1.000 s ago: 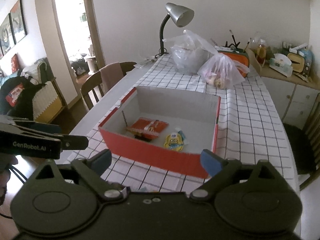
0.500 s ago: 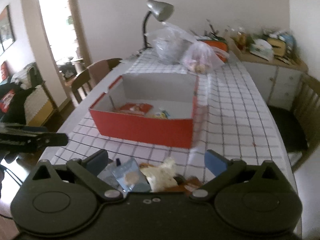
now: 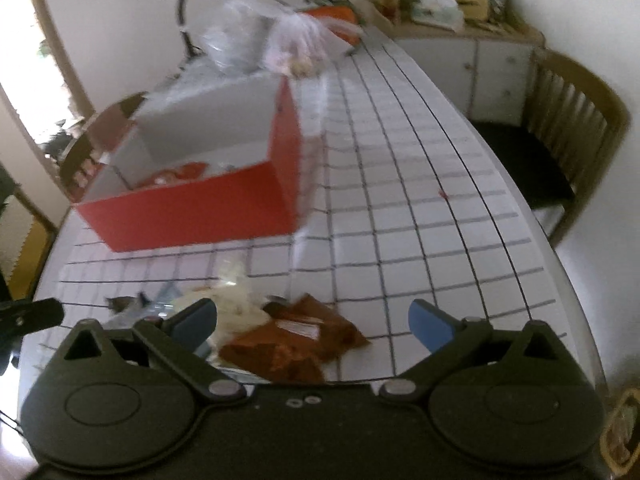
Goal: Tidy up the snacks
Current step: 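Withdraw both tools from the box toward the remaining snacks, then grasp the brown Oreo bag with the right tool while the left tool grasps the white translucent bag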
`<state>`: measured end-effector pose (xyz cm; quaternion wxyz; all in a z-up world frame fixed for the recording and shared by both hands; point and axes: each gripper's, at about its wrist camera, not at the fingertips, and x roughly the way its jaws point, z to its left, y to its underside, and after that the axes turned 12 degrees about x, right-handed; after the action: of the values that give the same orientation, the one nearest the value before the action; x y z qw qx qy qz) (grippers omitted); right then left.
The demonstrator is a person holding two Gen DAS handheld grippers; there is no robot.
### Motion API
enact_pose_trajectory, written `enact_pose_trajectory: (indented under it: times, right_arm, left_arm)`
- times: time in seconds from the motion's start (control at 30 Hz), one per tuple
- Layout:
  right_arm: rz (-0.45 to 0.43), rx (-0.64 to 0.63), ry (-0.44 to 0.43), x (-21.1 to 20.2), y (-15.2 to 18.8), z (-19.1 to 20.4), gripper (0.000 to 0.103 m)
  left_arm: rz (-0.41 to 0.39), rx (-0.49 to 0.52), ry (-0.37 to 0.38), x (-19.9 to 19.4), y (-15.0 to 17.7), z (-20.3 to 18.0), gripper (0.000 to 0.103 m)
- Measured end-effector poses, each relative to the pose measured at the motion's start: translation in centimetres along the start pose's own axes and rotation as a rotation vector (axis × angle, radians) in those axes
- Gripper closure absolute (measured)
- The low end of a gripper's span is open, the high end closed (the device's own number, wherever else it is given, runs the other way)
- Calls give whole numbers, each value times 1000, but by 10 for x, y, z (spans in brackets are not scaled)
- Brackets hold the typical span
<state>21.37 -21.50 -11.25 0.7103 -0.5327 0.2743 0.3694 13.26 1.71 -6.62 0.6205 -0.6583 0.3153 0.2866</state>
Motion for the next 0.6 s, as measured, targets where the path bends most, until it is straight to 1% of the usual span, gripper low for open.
enact_pose_trajectory:
  times: [0.1,0.23,0.47,0.53,0.6]
  right_arm:
    - [43,48,11,16,-4,-8,1]
    - [96,73,25,35,-8,-8,1]
    - [210,151,57,64,-7,-5,1]
    - [237,177,59,70,-7,-6,4]
    - [260,198,62,74,-8,-6,6]
  left_arm:
    - [10,60,9,12,0,-15,5]
    - [12,145,8,22,1,-36,5]
    - [14,243,6,40,-1,-58,5]
    - [14,271,17,44,-2,-64,5]
    - [26,296,46,50,-4,-68,5]
